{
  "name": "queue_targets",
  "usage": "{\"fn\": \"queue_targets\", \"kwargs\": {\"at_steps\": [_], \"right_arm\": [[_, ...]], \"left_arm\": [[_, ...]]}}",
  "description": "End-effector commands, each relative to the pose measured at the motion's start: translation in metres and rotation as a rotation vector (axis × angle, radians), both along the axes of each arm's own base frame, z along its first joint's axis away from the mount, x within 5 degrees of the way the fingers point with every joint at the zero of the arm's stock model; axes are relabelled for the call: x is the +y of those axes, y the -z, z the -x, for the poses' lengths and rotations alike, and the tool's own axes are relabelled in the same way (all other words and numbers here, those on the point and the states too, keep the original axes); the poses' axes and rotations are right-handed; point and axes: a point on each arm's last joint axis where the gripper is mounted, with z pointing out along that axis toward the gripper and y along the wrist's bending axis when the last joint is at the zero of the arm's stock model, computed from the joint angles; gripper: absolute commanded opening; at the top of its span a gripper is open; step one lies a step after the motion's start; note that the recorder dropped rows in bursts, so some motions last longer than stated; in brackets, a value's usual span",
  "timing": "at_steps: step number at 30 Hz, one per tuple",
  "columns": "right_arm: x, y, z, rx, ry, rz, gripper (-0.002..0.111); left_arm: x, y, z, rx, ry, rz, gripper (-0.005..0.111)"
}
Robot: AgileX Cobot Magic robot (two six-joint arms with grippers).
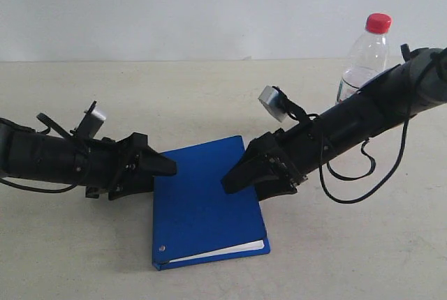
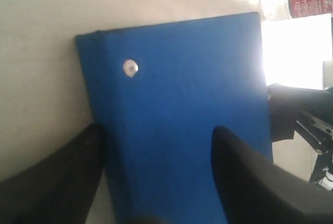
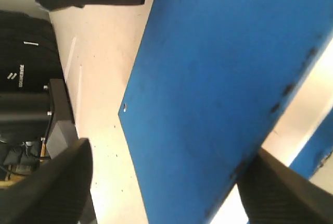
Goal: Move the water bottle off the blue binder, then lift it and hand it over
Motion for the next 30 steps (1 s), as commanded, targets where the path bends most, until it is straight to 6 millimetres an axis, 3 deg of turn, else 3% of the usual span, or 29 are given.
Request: {"fn": "queue_targets", "kwargs": {"at_steps": [1, 4, 6, 13, 18, 26, 30], "right_arm": [[0.010, -0.005, 0.006, -0.011, -0.052, -0.013, 0.069], [0.024, -0.005, 0.012, -0.010, -0.074, -0.030, 0.068], [0.033, -0.006, 0.016, -0.024, -0.098, -0.043, 0.061], [0.040, -0.001, 0.022, -0.053, -0.146, 0.003, 0.001], [0.033, 0.008, 0.023, -0.093, -0.197, 0.128, 0.000], [0.038, -0.015, 0.027, -0.183, -0.272, -0.033, 0.000], [0.039, -0.022, 0.026, -0.217, -0.267, -0.056, 0.000]], "left_arm": [[-0.002, -0.002, -0.002, -0.039, 0.032, 0.005, 0.057], [-0.003, -0.004, -0.005, -0.053, 0.035, 0.008, 0.057], [-0.003, -0.005, -0.007, -0.062, 0.035, 0.009, 0.057], [-0.004, -0.007, -0.008, -0.080, 0.046, 0.009, 0.057], [0.003, -0.006, -0.011, -0.129, 0.058, -0.016, 0.057], [0.031, -0.007, -0.019, -0.148, -0.014, -0.019, 0.057], [0.025, -0.014, -0.016, -0.243, 0.077, 0.041, 0.057]]}}
